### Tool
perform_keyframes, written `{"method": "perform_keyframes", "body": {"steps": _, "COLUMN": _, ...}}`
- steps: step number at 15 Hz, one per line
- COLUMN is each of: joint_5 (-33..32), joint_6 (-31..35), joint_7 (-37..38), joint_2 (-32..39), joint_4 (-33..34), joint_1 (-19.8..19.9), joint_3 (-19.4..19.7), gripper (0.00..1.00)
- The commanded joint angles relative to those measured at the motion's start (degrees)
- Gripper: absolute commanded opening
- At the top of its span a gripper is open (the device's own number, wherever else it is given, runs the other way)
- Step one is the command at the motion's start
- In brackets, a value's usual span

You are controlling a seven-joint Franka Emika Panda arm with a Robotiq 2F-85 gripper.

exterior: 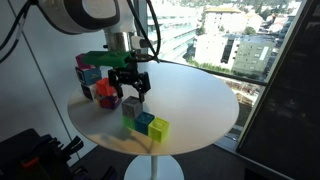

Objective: Lift the gray dice and put it on top of the green dice

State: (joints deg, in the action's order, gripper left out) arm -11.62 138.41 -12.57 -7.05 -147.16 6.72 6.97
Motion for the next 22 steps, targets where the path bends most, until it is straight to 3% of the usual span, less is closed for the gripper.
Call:
{"method": "perform_keyframes", "body": {"steps": 1, "joint_5": 0.7, "joint_6": -1.2, "joint_7": 0.1, "joint_2": -0.7, "joint_4": 0.4, "joint_1": 0.0, "joint_3": 0.1, "gripper": 1.0}}
{"method": "perform_keyframes", "body": {"steps": 22, "joint_5": 5.1, "joint_6": -23.5, "joint_7": 0.0, "joint_2": -6.0, "joint_4": 9.7, "joint_1": -2.3, "joint_3": -1.1, "gripper": 1.0}}
